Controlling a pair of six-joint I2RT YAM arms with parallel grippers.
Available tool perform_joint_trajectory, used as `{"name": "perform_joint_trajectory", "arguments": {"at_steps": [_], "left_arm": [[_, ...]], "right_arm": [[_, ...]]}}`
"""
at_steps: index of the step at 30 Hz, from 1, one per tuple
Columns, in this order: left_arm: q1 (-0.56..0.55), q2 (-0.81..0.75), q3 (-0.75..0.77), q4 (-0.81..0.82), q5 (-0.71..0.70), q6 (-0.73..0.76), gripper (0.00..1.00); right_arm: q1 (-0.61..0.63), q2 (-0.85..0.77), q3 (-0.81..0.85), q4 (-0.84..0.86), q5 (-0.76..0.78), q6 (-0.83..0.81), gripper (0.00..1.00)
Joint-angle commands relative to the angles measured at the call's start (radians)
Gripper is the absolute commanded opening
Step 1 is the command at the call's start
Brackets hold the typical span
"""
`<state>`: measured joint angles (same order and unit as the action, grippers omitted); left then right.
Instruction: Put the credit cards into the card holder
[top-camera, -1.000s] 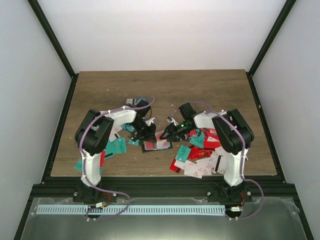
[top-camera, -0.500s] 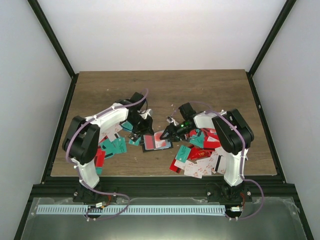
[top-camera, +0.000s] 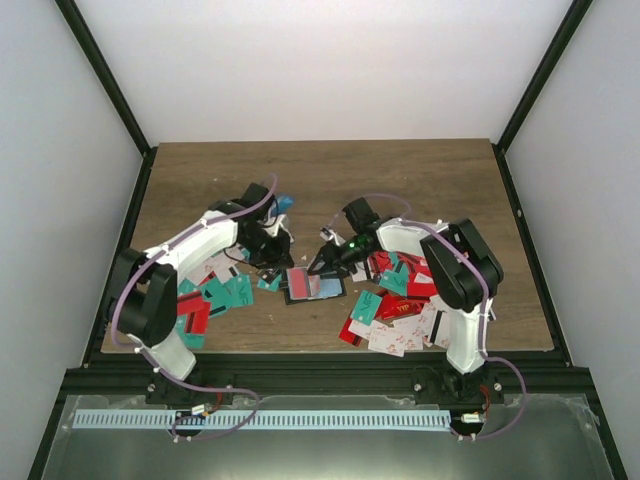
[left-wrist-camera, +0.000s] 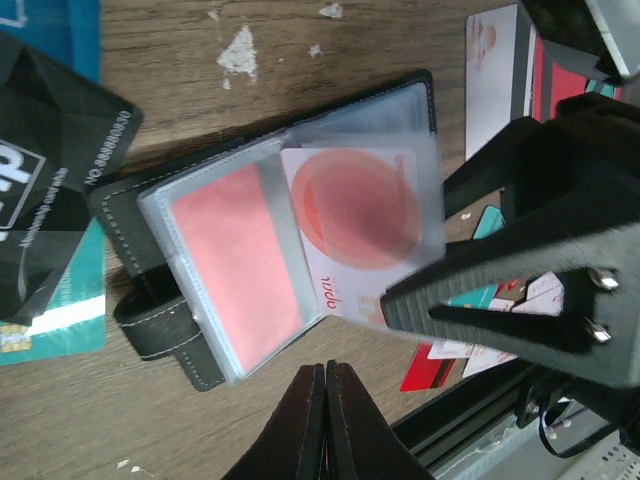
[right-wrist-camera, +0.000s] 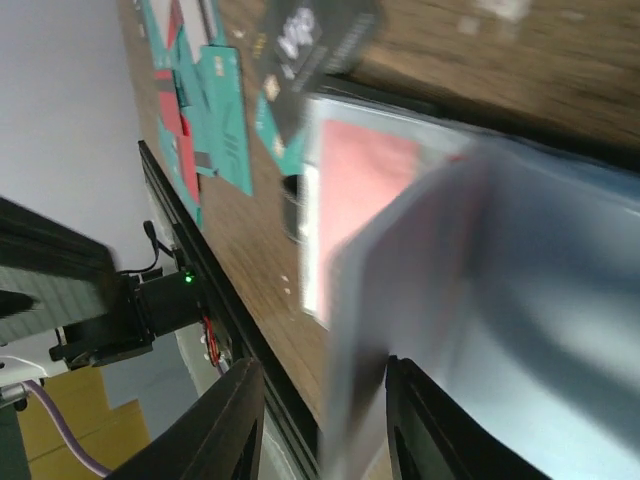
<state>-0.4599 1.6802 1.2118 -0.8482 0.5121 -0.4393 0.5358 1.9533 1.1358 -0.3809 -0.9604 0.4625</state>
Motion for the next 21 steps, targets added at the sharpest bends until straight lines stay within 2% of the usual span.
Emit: {"name": "perform_joint_trajectory", "arguments": {"at_steps": [1, 10, 15, 21], "left_arm": [[0.025, -0.051, -0.043, -0.009, -0.022, -0.003, 0.04], [0.056, -0.138, -0.124, -0.032, -0.052, 0.004, 0.04], [0.083, -0.191, -0.132, -0.058, -0.085, 0.006, 0.04], [0.094, -0.231, -0.125, -0.064, -0.101, 0.005, 0.04]], "right_arm": [[0.072, -0.011, 0.121, -0.067, 0.017, 0.005, 0.37], [0.166, 0.075, 0.22, -0.071, -0.008, 0.018, 0.39], [0.173, 0.075, 0.205, 0.028, -0.081, 0.054, 0.4], [0.171, 0.01, 0.254, 0.02, -0.085, 0.024, 0.41]]}}
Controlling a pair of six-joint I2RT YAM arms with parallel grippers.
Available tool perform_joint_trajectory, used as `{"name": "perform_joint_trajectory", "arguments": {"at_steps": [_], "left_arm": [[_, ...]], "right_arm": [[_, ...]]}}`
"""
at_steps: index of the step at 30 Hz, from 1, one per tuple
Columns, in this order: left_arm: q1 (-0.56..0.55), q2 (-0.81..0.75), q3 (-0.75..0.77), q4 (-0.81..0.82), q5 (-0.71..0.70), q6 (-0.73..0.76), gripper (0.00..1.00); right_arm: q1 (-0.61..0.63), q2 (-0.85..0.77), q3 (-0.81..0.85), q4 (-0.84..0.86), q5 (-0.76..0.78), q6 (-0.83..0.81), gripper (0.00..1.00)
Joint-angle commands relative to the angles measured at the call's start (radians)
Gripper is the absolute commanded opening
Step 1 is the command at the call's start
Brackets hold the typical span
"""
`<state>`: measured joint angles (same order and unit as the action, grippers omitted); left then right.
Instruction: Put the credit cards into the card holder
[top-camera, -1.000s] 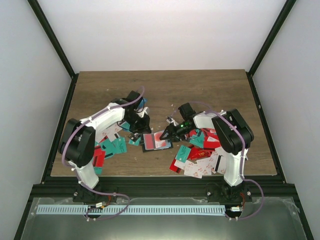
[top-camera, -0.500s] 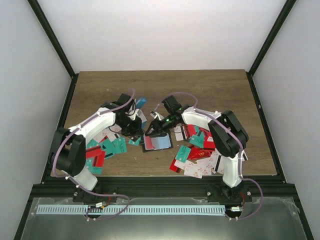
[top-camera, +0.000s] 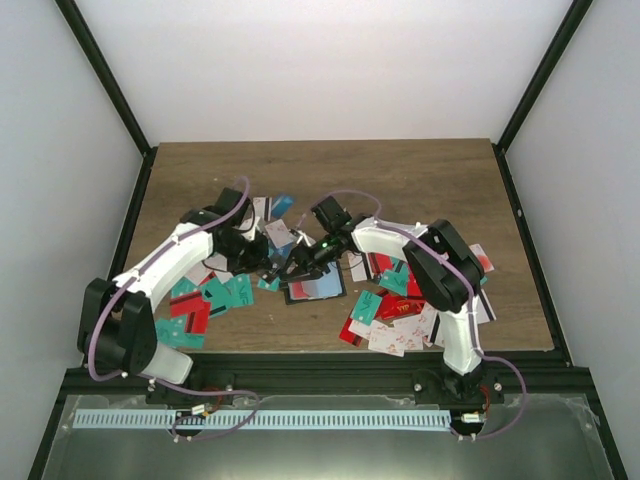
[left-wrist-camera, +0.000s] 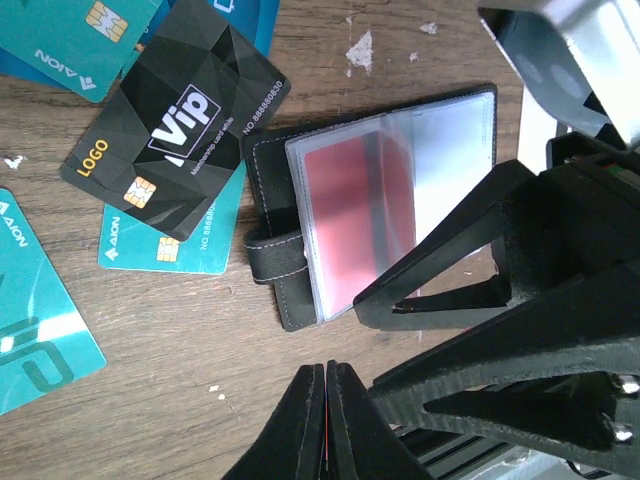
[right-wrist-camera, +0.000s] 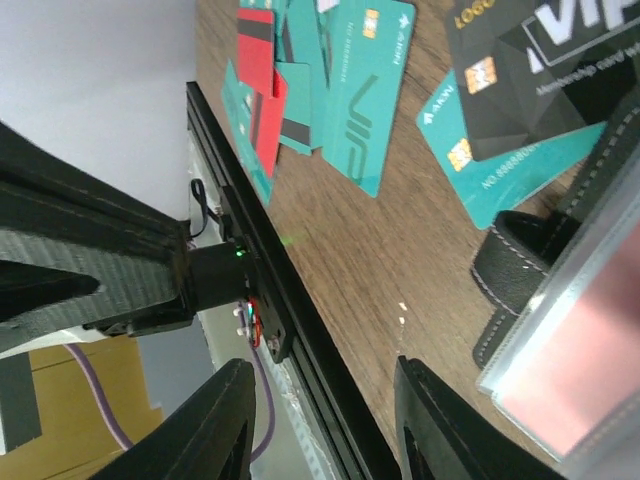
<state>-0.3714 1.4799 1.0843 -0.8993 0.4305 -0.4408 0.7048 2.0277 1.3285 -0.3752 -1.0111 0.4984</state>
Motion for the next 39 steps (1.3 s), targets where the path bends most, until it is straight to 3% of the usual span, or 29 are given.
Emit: {"name": "perform_joint_trajectory", "arguments": {"at_steps": [1, 5, 10, 19, 27, 39], "left_arm": [[0.005, -0.033, 0.004, -0.013, -0.019, 0.005, 0.04], [0.005, -0.033, 0.014, -0.013, -0.022, 0.007, 0.04], [0.006, -0.032, 0.024, -0.019, -0.022, 0.018, 0.04], [0.006, -0.059, 0.002, -0.044, -0.021, 0.039, 0.04], [0.005, -0.083, -0.005, -0.066, -0.025, 0.043, 0.04], [0.006, -0.107, -0.012, -0.059, -0.021, 0.018, 0.05]], "right_arm": [[0.002, -0.078, 0.076, 0.002, -0.035, -0.022, 0.41], [-0.005, -0.133, 0.093, -0.048, 0.011, -0.052, 0.41], [-0.037, -0.185, -0.018, -0.056, 0.152, -0.045, 0.39], [-0.061, -0.158, -0.155, 0.051, 0.145, -0.009, 0.36], [-0.039, -0.047, -0.183, 0.131, 0.105, 0.008, 0.35], [-0.028, -0.062, -0.136, 0.049, 0.125, -0.032, 0.35]]}}
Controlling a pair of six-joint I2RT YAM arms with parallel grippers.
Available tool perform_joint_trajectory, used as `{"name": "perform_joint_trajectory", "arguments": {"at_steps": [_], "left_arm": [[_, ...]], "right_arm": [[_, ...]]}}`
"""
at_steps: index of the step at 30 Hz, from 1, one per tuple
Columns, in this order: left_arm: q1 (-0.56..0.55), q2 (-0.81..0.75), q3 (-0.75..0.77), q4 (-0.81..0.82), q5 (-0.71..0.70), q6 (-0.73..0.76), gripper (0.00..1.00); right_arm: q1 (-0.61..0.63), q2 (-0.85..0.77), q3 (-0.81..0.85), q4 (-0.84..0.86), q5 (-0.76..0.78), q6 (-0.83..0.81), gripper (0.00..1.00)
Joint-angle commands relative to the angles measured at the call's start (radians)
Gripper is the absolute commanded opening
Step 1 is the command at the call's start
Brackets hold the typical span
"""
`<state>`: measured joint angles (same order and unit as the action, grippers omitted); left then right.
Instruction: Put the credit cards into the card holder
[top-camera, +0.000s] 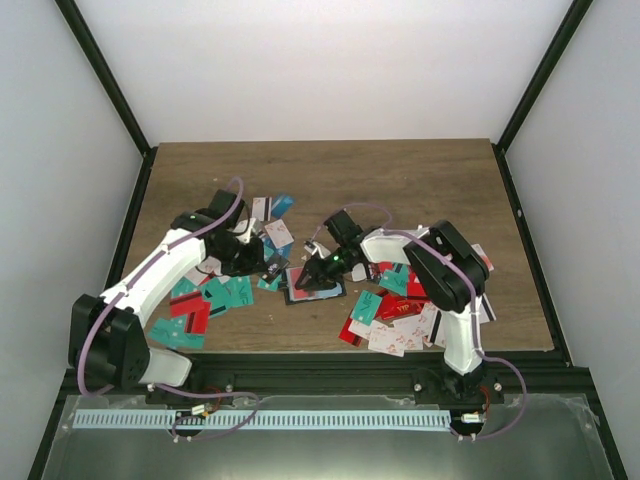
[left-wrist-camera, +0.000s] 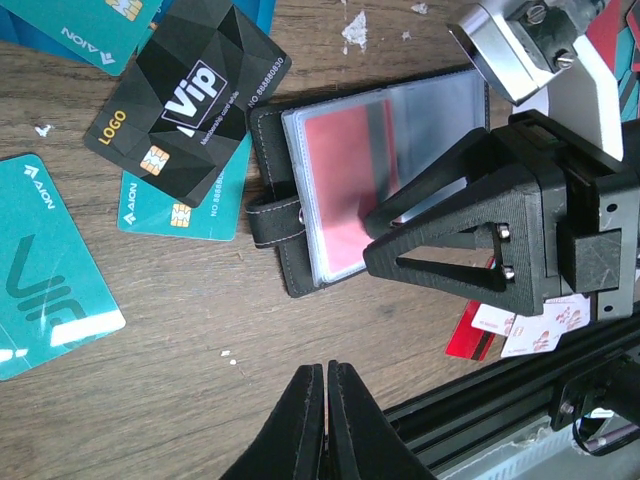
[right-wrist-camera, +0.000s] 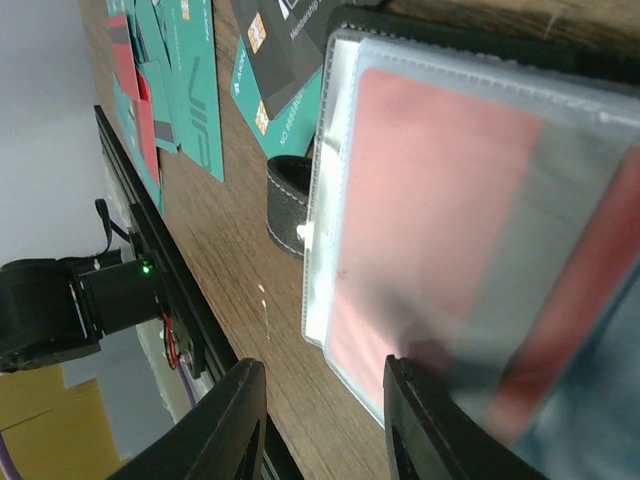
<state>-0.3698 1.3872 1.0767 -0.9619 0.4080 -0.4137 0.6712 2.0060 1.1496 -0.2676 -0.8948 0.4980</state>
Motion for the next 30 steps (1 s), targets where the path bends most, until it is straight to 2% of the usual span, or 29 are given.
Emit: {"name": "perform_joint_trajectory", "arguments": {"at_steps": [1, 8, 15, 22, 30], "left_arm": [[0.004, -0.011, 0.0, 0.006, 0.003, -0.011, 0.05], [-0.004, 0.015, 0.038, 0.062, 0.054, -0.032, 0.07], [-0.109, 0.078, 0.073, 0.142, 0.096, -0.051, 0.11], [-0.261, 0.251, 0.181, 0.217, 0.12, -0.078, 0.21], [-0.409, 0.502, 0.392, 0.306, 0.225, -0.144, 0.36]], "right_arm": [[0.005, -0.056, 0.056, -0.08, 0.018, -0.04, 0.35], [-0.036, -0.223, 0.079, -0.226, 0.147, -0.079, 0.35], [-0.146, -0.438, -0.074, -0.314, 0.329, -0.04, 0.38], [-0.349, -0.688, -0.251, -0.365, 0.458, 0.06, 0.47], [-0.634, -0.837, -0.346, -0.444, 0.695, 0.139, 0.47]]}}
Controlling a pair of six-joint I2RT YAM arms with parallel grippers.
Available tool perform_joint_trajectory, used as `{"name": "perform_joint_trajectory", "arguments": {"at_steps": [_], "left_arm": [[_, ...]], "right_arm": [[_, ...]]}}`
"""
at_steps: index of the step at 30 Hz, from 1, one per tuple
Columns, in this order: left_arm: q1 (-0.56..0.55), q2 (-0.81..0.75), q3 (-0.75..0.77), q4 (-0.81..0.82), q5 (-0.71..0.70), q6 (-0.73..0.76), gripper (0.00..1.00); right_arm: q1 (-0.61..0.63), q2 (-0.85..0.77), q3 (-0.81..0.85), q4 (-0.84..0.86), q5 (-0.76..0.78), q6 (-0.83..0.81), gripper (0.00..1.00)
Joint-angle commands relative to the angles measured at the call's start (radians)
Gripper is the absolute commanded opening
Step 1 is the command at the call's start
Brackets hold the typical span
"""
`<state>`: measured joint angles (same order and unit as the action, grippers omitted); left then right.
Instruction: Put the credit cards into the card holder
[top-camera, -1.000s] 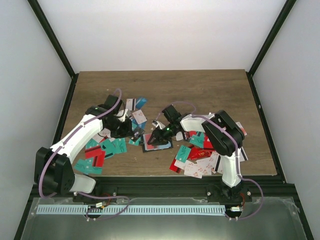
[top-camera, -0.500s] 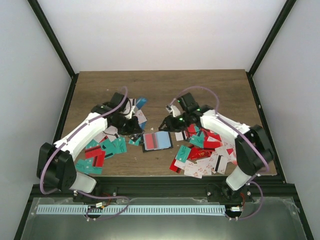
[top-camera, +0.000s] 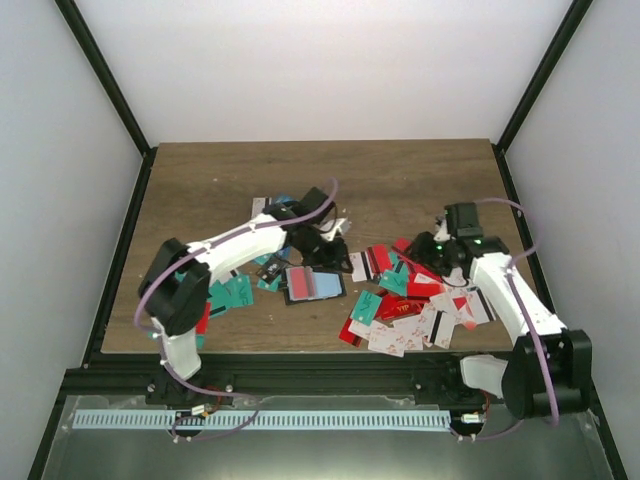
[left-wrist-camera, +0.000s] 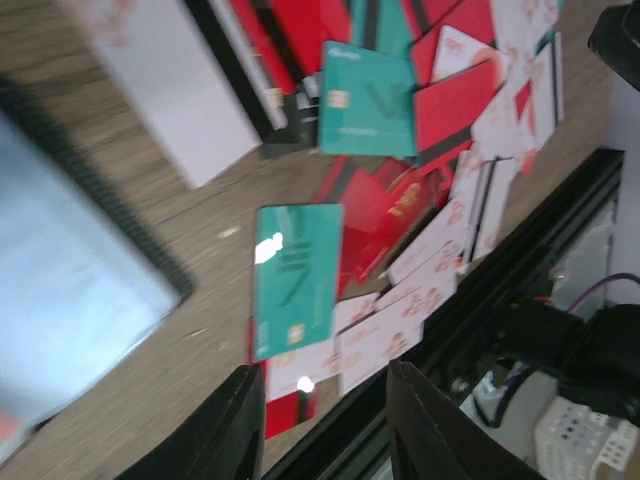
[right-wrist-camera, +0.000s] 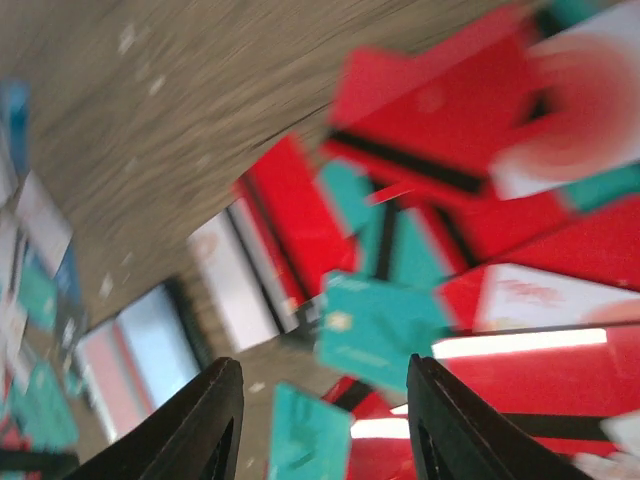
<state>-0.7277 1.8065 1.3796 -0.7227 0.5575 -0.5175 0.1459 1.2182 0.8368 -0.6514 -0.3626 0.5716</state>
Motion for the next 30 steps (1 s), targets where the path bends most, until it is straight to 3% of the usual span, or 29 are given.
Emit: {"name": "perform_joint_trajectory", "arguments": {"at_steps": [1, 7, 13, 19, 30], "left_arm": [[-0.067, 0.114, 0.113, 0.076, 0.083, -0.055, 0.37], [-0.147, 0.315, 0.281, 0.112, 0.141, -0.126, 0.4], [-0.181, 0.458, 0.423, 0.071, 0.164, -0.142, 0.42], [-0.189, 0.538, 0.485, 0.07, 0.187, -0.159, 0.46], [-0.193, 0.605, 0.506, 0.099, 0.175, -0.175, 0.5]], "right_arm": [[-0.136, -0.056, -0.048, -0.063, 0.184, 0.077, 0.47], [-0.252, -0.064, -0.127, -0.033, 0.266, 0.121, 0.49], [-0.278, 0.002, -0.194, 0.059, 0.258, 0.123, 0.54], [-0.277, 0.094, -0.257, 0.11, 0.138, 0.111, 0.54], [-0.278, 0.121, -0.331, 0.139, 0.035, 0.122, 0.51]]}}
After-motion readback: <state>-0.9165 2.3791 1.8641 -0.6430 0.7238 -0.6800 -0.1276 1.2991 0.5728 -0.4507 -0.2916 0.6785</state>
